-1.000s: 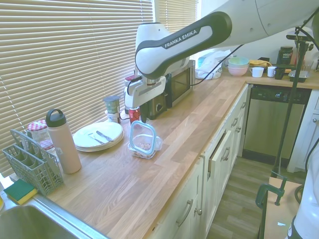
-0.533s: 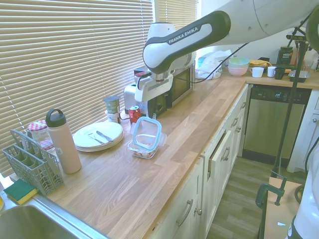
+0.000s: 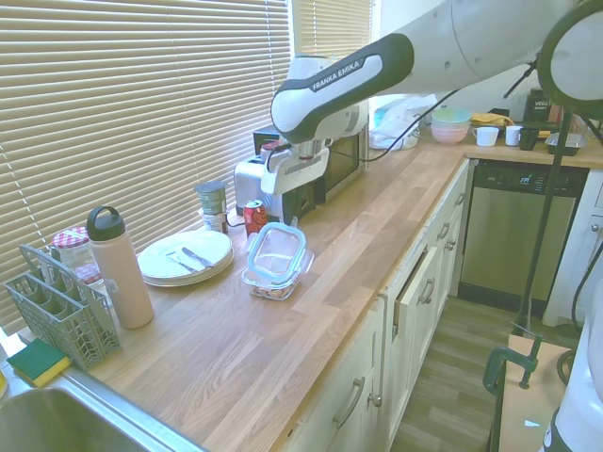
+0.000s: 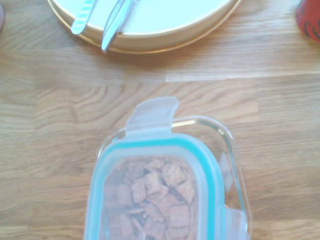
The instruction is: Cover the lid of the food container
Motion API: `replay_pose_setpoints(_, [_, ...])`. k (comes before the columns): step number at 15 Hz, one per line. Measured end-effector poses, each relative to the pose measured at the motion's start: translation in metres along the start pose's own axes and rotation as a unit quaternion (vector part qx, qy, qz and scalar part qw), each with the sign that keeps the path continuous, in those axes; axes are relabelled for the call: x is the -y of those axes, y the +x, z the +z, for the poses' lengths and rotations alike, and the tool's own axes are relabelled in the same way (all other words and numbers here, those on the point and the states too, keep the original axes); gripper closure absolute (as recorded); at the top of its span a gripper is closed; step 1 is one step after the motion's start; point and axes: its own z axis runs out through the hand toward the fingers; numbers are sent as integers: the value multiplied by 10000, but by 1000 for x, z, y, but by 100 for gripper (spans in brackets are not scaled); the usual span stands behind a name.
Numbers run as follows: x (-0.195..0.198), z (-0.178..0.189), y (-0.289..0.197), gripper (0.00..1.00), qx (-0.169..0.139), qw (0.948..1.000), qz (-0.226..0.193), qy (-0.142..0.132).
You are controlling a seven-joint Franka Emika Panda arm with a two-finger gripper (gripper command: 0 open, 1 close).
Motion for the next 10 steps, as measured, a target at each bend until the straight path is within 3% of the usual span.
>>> replay_pose_setpoints(10, [-10,33,24,100,120,9999,115,0])
